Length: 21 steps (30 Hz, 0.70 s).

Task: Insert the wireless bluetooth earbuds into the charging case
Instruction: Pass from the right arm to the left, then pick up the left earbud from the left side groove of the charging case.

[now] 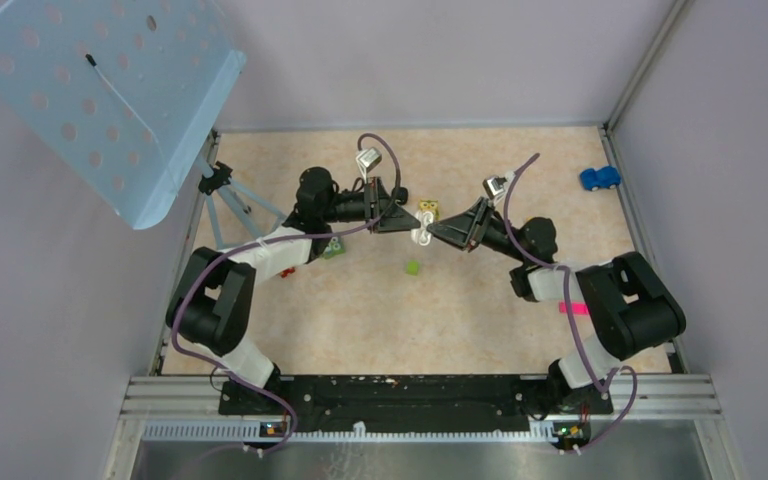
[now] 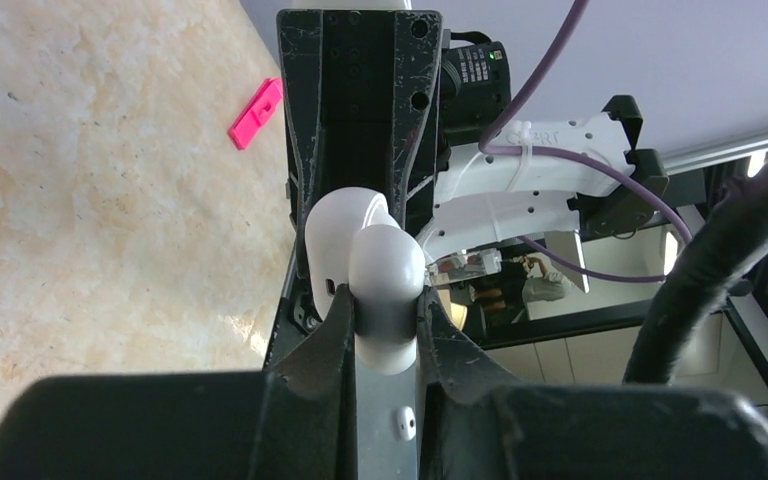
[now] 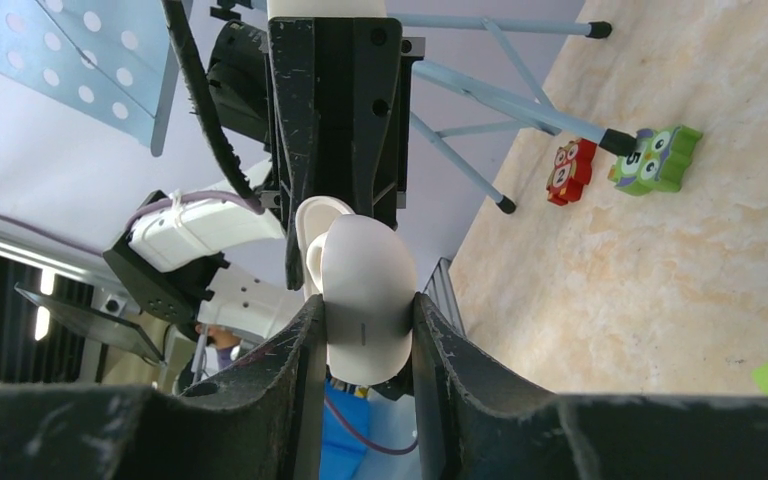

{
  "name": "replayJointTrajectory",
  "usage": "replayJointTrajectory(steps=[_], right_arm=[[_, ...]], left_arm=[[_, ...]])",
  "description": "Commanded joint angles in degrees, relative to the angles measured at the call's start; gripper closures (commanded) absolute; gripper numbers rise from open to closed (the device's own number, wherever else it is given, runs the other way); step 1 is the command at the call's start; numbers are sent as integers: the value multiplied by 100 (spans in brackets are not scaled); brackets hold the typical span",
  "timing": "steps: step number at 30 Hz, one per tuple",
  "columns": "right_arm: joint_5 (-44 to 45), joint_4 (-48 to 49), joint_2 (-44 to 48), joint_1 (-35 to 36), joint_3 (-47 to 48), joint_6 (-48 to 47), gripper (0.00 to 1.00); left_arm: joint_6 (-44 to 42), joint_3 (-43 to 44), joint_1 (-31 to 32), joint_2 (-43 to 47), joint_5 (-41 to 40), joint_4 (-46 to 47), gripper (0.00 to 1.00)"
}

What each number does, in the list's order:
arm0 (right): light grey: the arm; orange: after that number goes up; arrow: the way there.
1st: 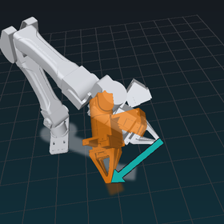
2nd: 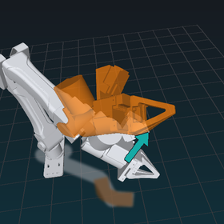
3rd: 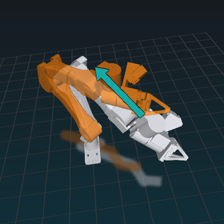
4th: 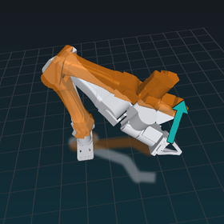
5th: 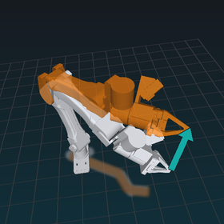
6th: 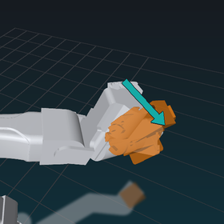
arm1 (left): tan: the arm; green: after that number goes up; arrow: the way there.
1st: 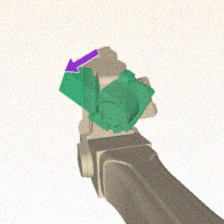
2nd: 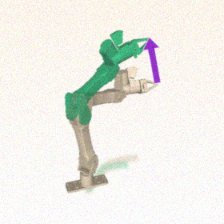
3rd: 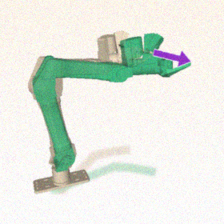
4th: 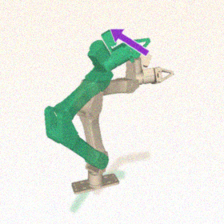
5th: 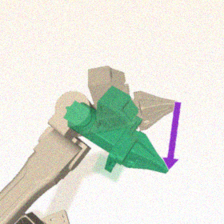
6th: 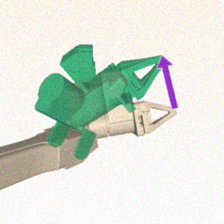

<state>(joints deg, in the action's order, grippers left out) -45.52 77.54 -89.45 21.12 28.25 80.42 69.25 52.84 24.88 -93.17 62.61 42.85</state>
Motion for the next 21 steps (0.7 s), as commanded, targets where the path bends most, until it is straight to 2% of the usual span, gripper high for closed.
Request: replayJointTrajectory(steps=[1,4,6,10,13,17,20,21], right_arm=[[-75,274,103,177,161,-169,98],[-59,-9,223,172,162,-302,76],[9,-608,469,157,193,-615,64],[683,-3344,1514,118,444,-2111,52],[1395,-5344,2381,113,747,-3077,47],[2165,-7037,2977,135,1157,-3819,46],[2730,-8105,3109,383,1650,-4138,50],[3234,-8540,3084,582,1901,-4265,54]], left_arm=[[-128,142,14,51,-126,83,88],[-125,135,7,97,-158,92,94],[-179,130,-5,150,-199,20,99],[-620,185,-10,311,-376,-599,100],[-1320,315,-5,502,-723,-1453,100],[-1939,322,25,787,-1344,-2164,100],[-2108,249,42,978,-1634,-2247,100],[-2131,245,42,986,-1645,-2248,100]])
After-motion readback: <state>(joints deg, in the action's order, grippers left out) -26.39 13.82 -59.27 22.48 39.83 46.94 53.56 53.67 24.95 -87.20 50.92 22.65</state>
